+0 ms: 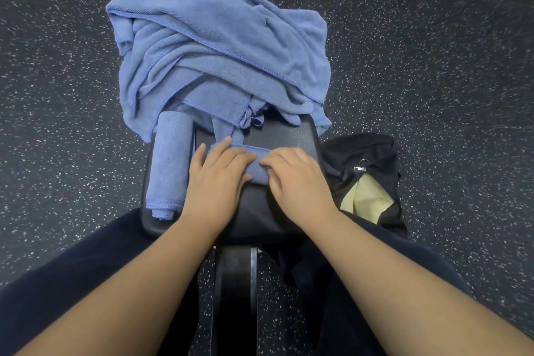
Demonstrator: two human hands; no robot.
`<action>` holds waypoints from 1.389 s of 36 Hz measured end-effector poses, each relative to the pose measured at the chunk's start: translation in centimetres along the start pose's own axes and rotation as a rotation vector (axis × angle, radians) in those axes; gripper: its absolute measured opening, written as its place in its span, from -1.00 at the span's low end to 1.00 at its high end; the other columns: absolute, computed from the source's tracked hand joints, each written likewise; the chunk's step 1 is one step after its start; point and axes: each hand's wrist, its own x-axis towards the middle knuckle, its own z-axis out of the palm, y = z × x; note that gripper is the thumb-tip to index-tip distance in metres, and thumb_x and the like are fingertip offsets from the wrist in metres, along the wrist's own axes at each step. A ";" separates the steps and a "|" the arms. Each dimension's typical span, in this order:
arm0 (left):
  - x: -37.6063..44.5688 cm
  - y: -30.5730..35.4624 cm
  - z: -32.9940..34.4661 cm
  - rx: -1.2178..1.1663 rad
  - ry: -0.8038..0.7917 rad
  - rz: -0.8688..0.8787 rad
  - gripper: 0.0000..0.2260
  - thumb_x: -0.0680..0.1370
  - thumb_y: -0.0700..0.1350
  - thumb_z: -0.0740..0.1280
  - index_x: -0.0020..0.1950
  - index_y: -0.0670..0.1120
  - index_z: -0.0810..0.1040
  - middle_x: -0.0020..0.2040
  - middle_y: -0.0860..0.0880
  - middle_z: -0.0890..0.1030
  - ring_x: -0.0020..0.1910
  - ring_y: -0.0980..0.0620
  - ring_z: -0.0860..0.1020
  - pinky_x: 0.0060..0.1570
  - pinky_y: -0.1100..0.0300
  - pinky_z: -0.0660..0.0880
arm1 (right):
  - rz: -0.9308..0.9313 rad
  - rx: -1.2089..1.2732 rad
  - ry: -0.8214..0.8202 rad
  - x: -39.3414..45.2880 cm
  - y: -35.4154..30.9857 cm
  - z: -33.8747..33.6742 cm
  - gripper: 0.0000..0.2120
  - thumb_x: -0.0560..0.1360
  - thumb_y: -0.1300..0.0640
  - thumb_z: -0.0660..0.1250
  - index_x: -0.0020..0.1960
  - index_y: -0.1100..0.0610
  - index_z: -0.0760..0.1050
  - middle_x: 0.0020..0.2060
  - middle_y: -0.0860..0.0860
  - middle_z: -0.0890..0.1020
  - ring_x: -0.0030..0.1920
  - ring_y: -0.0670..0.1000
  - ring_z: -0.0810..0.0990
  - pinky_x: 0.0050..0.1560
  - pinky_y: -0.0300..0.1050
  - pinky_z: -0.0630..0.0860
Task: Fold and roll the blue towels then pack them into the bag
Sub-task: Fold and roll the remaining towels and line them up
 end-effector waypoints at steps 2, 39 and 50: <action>0.2 -0.1 0.0 -0.019 -0.015 -0.011 -0.76 0.45 -0.11 0.40 0.11 -0.04 0.61 0.10 0.00 0.65 0.29 -0.09 0.48 0.30 -0.06 0.10 | 0.008 -0.018 -0.019 0.0 0.0 -0.1 -0.77 0.41 0.11 0.22 -0.02 0.11 0.59 -0.10 0.00 0.61 -0.07 0.12 0.57 -0.08 -0.03 0.53; -0.4 -6.2 -6.9 -0.311 -0.309 -0.590 -0.51 0.61 -0.13 0.26 0.50 0.14 0.24 0.40 -0.09 0.32 0.25 -0.13 0.43 0.23 0.06 0.33 | 0.269 -0.018 -0.372 1.6 -7.4 0.5 -0.72 0.56 0.00 0.26 0.13 0.19 0.39 0.08 0.12 0.53 0.11 0.11 0.48 0.02 -0.07 0.41; -0.4 -6.5 -7.4 -0.315 -0.310 -0.617 -0.53 0.57 -0.08 0.31 0.44 0.20 0.27 0.05 0.00 0.33 -0.12 -0.03 0.41 0.02 0.06 0.41 | 0.456 0.100 -0.384 3.2 -9.8 1.4 -0.69 0.59 -0.02 0.24 0.13 0.23 0.39 0.07 0.14 0.54 0.08 0.12 0.54 -0.13 -0.15 0.32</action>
